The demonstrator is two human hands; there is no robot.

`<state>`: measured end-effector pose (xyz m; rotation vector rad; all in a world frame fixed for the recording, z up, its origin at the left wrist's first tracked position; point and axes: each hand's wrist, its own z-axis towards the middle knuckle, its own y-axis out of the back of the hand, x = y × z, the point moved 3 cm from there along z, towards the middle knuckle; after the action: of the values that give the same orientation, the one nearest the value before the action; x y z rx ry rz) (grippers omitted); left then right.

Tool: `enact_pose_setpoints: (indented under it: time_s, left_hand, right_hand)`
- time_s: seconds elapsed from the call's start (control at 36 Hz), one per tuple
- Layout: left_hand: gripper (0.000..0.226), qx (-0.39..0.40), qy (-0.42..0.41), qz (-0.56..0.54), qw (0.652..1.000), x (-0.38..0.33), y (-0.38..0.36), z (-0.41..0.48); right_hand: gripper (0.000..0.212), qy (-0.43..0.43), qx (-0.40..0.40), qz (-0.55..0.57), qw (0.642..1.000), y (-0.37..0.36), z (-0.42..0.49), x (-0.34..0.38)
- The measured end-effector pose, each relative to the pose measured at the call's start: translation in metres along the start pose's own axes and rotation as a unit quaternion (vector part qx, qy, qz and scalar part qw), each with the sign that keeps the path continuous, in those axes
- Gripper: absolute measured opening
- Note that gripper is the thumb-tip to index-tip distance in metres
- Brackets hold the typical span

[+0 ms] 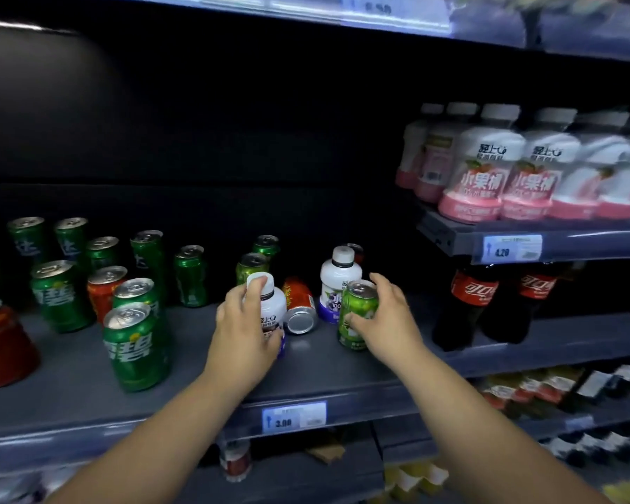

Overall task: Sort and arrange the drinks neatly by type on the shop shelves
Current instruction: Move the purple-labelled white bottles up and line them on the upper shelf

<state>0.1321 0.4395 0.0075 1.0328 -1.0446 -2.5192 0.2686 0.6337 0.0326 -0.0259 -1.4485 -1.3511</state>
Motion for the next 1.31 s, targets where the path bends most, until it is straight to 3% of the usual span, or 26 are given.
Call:
enact_pose_setpoints:
  time_s: [0.22, 0.58, 0.69, 0.78, 0.86, 0.92, 1.14, 1.31]
  left_hand:
    - [0.087, 0.003, 0.005, 0.026, 1.0, -0.005, 0.004, 0.003]
    - [0.087, -0.013, 0.041, 0.076, 0.996, 0.021, 0.03, -0.007]
    - [0.094, -0.025, 0.017, 0.07, 0.997, 0.025, 0.032, -0.011]
    - [0.104, -0.041, 0.022, 0.041, 0.998, 0.026, 0.026, -0.015]
    - [0.11, -0.066, 0.1, -0.033, 0.992, 0.03, 0.019, -0.02]
    - [0.109, -0.068, 0.142, -0.064, 0.985, 0.035, 0.015, -0.022]
    - [0.098, -0.048, 0.135, -0.096, 0.985, 0.045, 0.008, -0.018]
    - [0.1, -0.055, 0.141, -0.111, 0.982, 0.05, 0.008, -0.022]
  right_hand:
    - [0.067, 0.011, 0.024, 0.035, 0.999, -0.002, 0.003, -0.006]
    - [0.073, 0.079, 0.087, 0.046, 0.992, -0.039, -0.009, 0.024]
    - [0.07, 0.066, 0.104, 0.125, 0.984, -0.039, -0.006, 0.016]
    - [0.055, 0.05, 0.068, 0.177, 0.981, -0.03, 0.001, 0.006]
    - [0.049, 0.026, 0.018, 0.177, 0.984, -0.019, 0.012, -0.007]
    - [0.05, 0.015, -0.004, 0.166, 0.986, -0.015, 0.021, -0.015]
    - [0.079, -0.006, 0.011, 0.166, 0.986, -0.025, 0.057, -0.031]
    - [0.088, 0.022, 0.036, 0.203, 0.978, -0.043, 0.074, -0.022]
